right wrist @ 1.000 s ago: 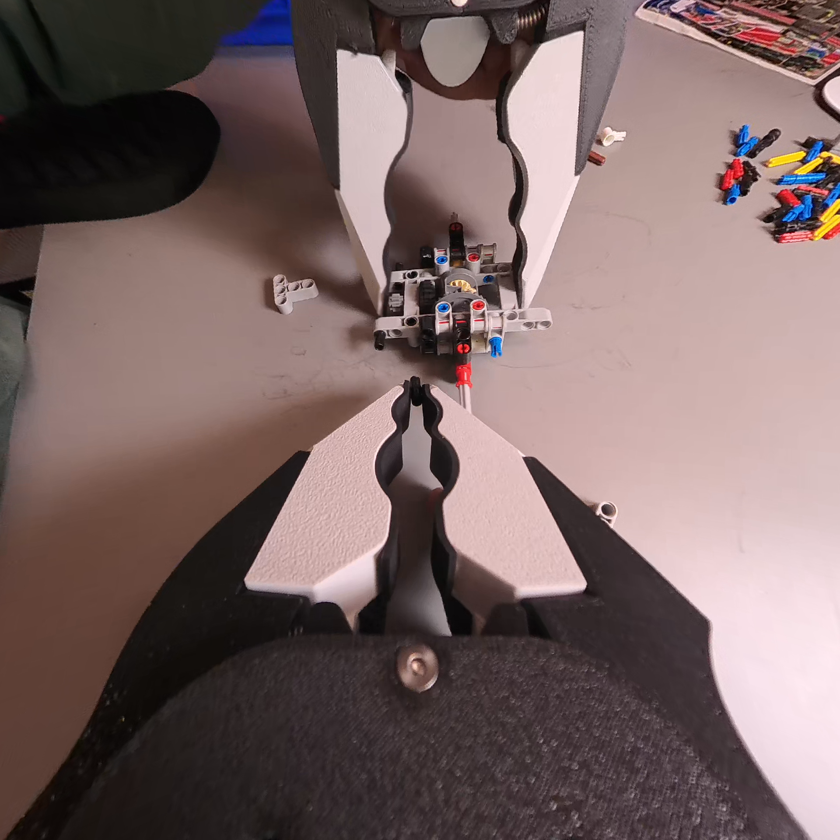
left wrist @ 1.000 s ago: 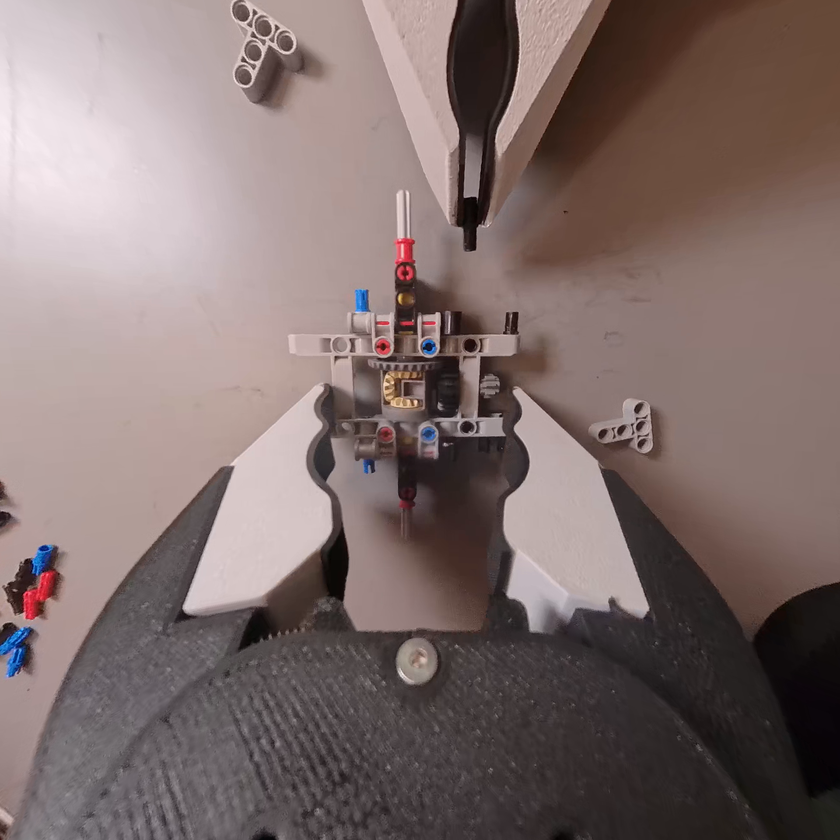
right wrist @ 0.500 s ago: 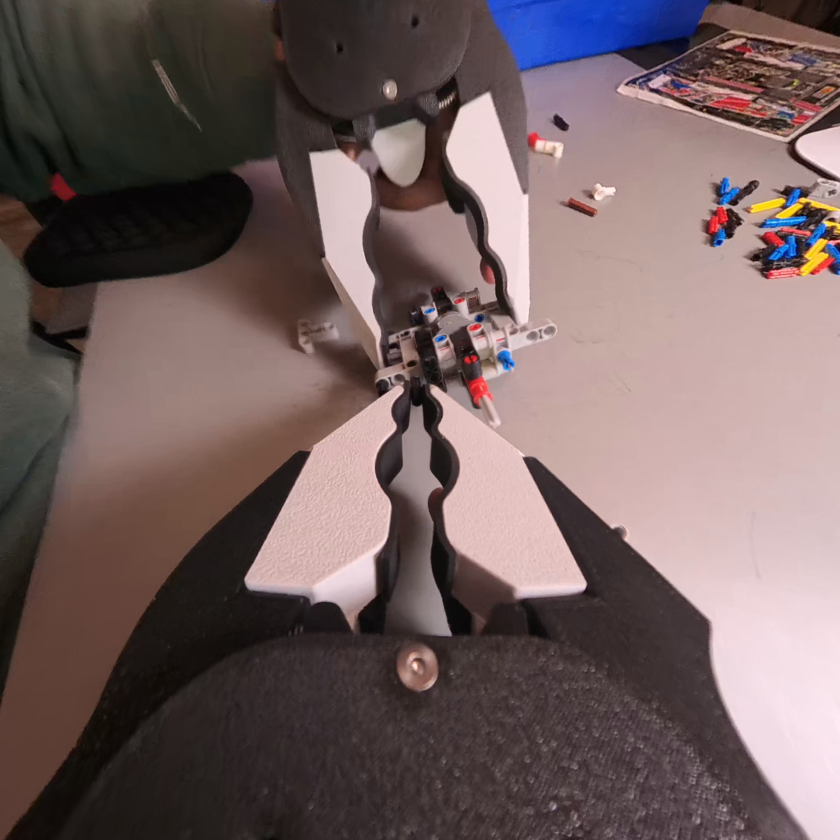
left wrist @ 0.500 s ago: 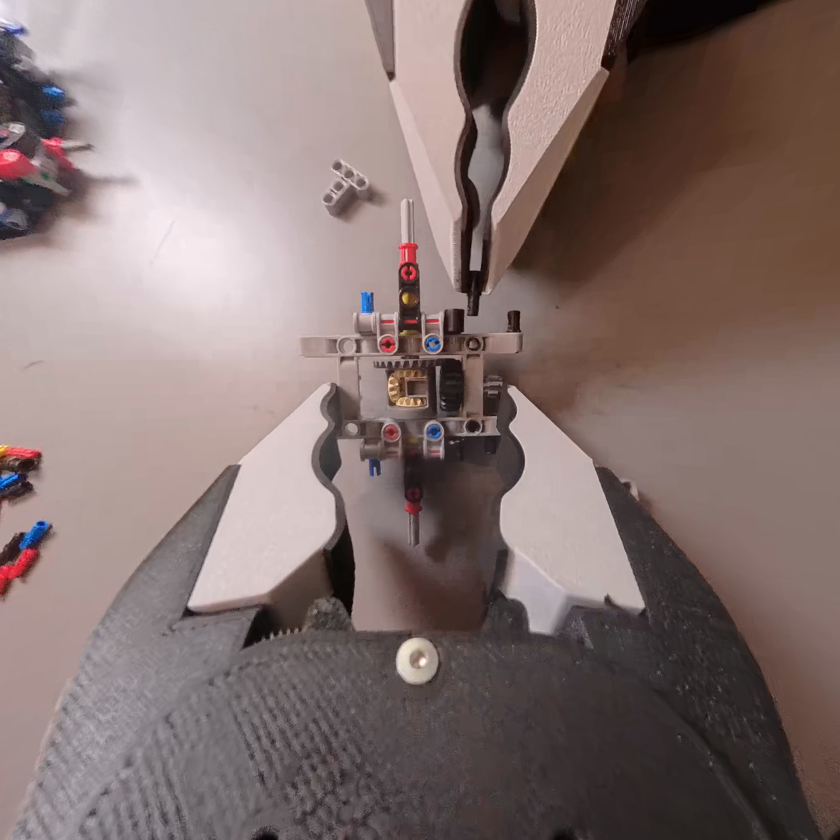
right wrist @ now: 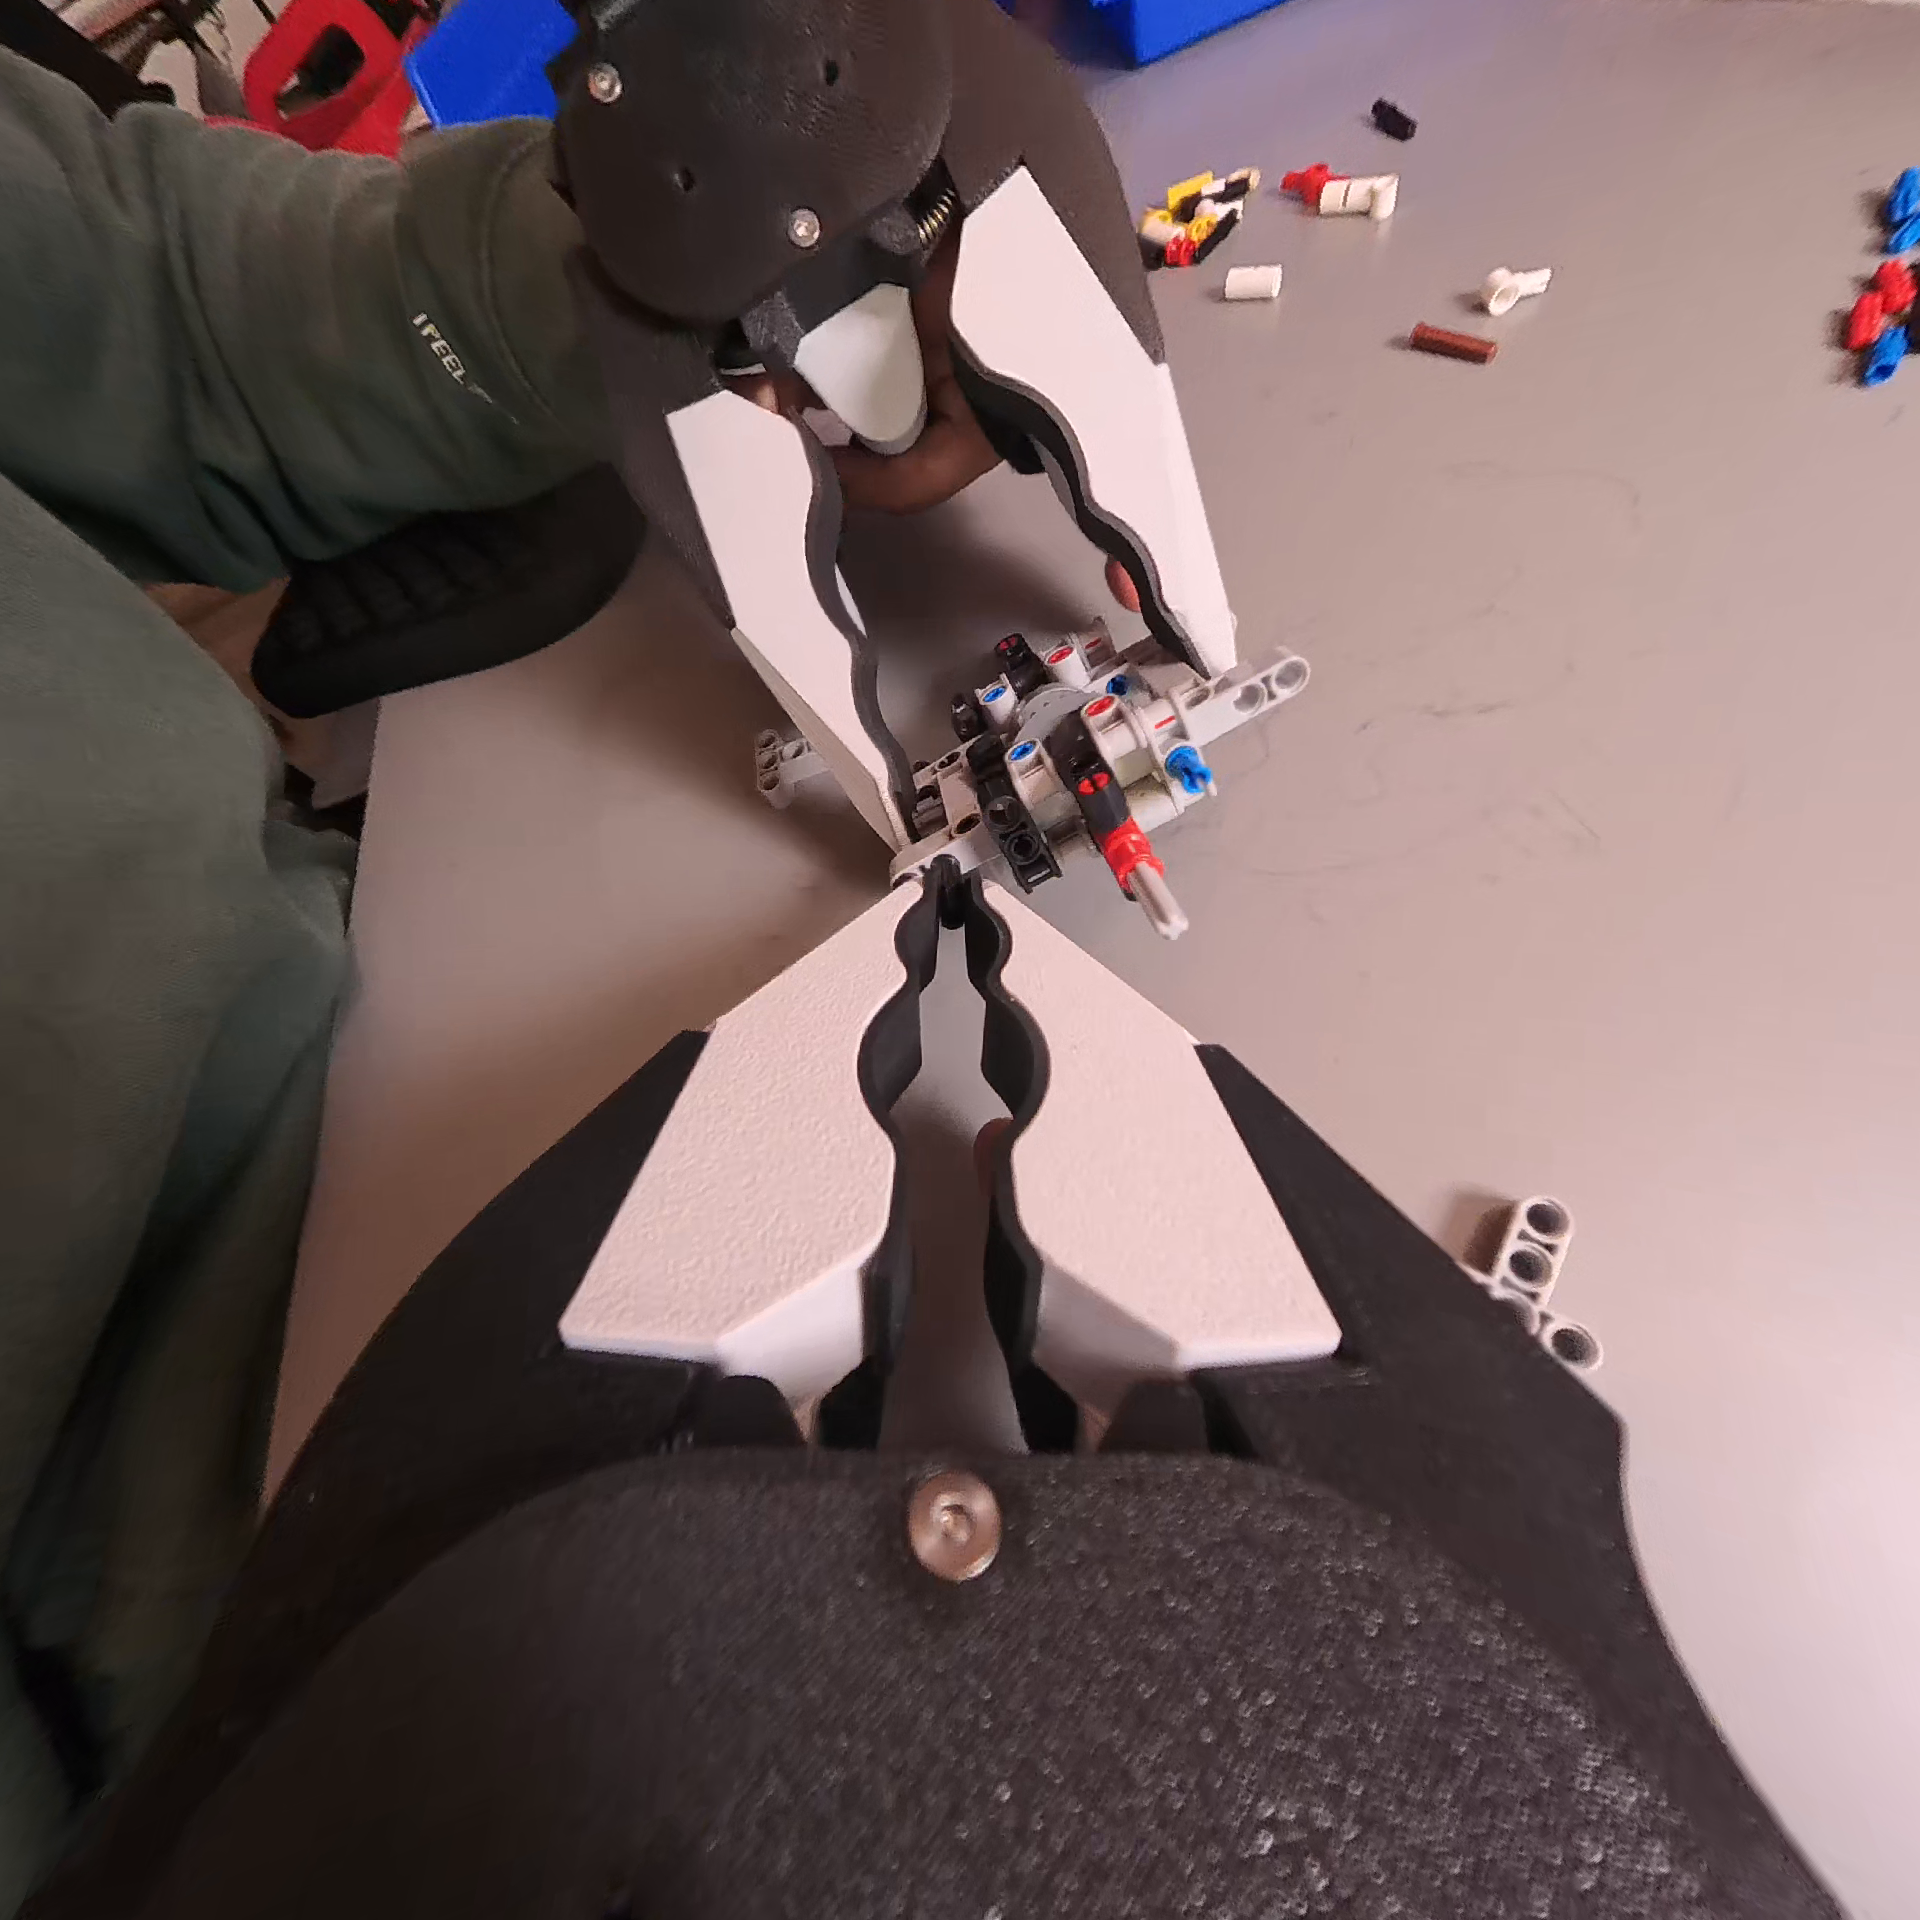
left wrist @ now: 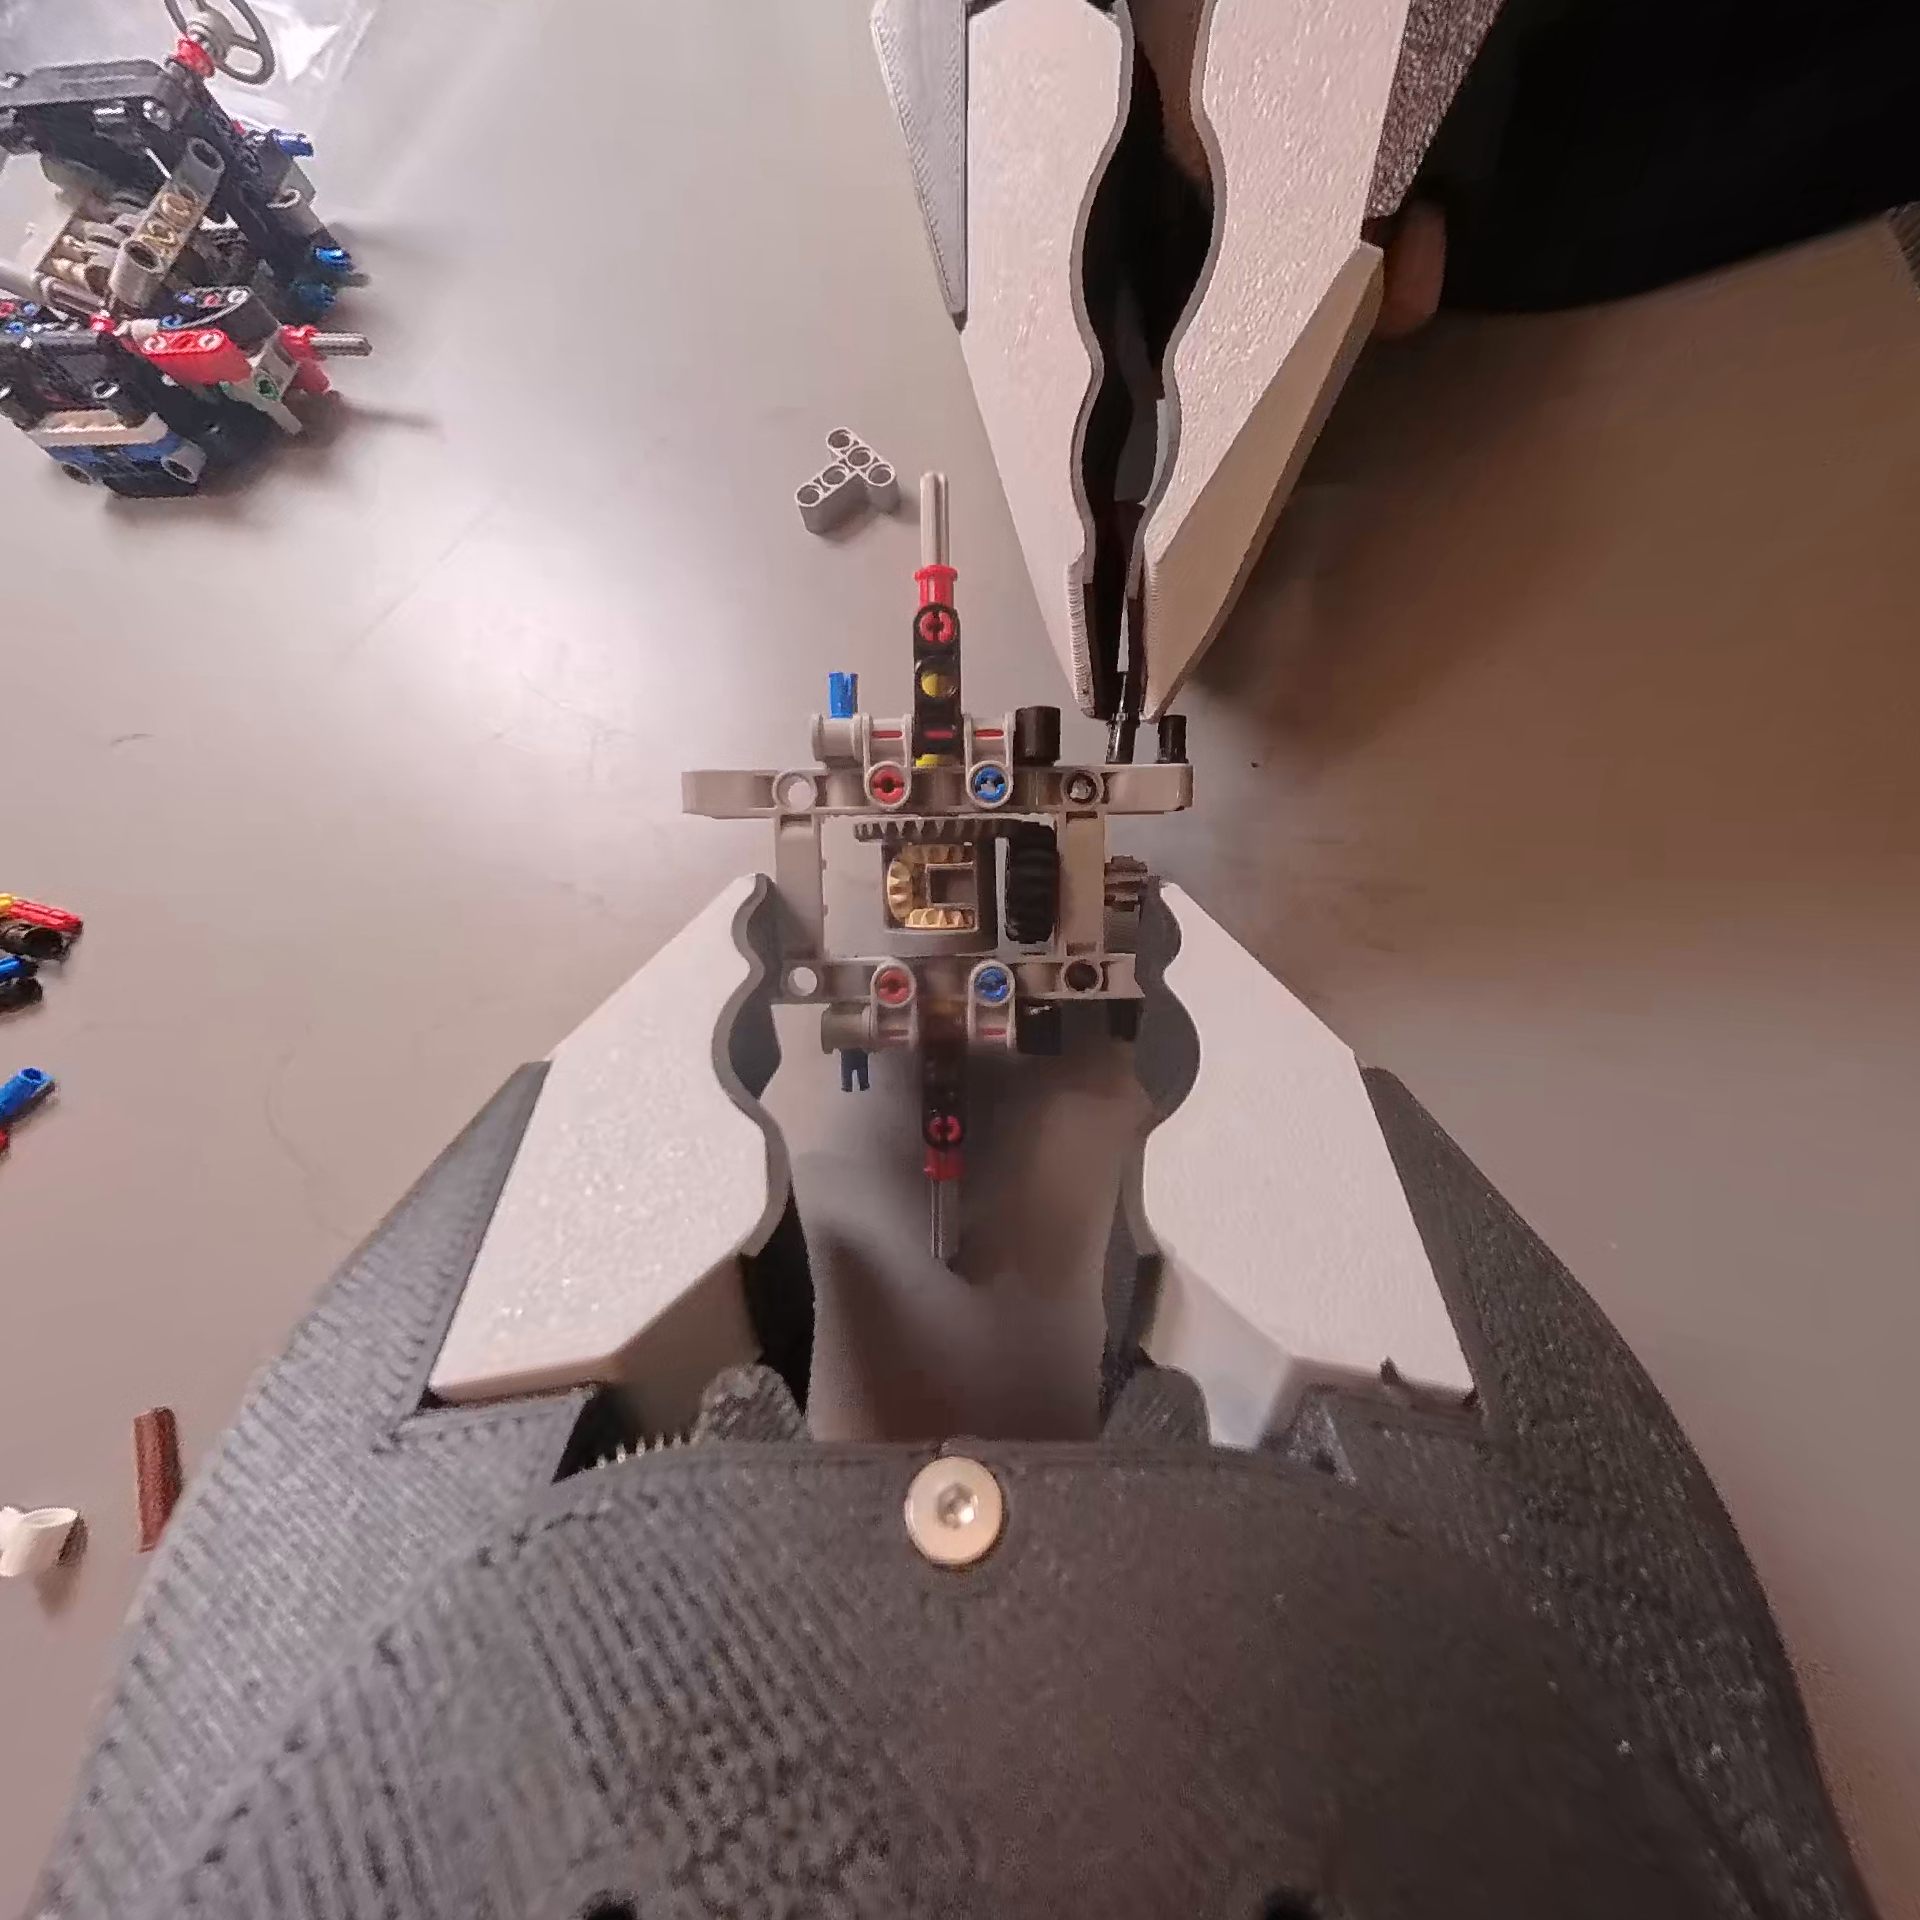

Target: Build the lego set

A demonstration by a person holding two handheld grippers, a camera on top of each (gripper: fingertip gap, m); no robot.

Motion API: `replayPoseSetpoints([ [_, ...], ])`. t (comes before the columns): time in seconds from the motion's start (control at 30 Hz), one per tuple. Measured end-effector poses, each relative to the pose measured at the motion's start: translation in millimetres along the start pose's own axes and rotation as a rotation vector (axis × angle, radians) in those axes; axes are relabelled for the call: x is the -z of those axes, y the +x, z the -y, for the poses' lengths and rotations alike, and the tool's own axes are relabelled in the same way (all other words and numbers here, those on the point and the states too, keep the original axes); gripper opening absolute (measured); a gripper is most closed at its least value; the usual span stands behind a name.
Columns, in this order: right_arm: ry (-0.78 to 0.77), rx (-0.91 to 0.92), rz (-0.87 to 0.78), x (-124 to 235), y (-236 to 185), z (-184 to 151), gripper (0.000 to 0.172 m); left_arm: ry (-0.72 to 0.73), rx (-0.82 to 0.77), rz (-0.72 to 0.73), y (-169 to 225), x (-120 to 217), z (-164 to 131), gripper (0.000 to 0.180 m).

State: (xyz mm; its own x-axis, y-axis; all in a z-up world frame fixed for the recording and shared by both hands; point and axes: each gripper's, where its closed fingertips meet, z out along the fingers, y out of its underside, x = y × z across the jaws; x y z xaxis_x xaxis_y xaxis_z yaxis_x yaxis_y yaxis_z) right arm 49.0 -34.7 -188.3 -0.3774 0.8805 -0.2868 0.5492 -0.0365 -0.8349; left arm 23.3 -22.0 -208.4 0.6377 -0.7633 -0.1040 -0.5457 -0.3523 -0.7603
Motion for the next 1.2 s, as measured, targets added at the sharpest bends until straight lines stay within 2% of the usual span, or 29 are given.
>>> replayPoseSetpoints([
  [0.17,-0.051,-0.149,0.078,0.3,-0.1,-7.4,0.003,-0.049,-0.064,0.055,0.8,-2.5,-0.3,0.068],
  [0.27,-0.031,-0.246,0.146,-1.8,-5.7,-5.1,0.003,-0.087,-0.094,0.100,-0.8,-4.7,-2.8,0.069],
  [0.57,-0.036,-0.326,0.078,0.8,7.2,-8.1,0.003,-0.075,-0.080,0.113,-1.3,-3.7,-3.3,0.068],
  [0.93,-0.065,-0.354,0.105,-2.1,3.4,-13.0,0.002,-0.051,-0.123,0.149,0.1,-4.2,-0.1,0.068],
  [1.2,-0.014,-0.397,0.119,-2.1,3.6,-6.0,0.002,0.011,-0.108,0.187,-2.9,-3.9,7.1,0.068],
])
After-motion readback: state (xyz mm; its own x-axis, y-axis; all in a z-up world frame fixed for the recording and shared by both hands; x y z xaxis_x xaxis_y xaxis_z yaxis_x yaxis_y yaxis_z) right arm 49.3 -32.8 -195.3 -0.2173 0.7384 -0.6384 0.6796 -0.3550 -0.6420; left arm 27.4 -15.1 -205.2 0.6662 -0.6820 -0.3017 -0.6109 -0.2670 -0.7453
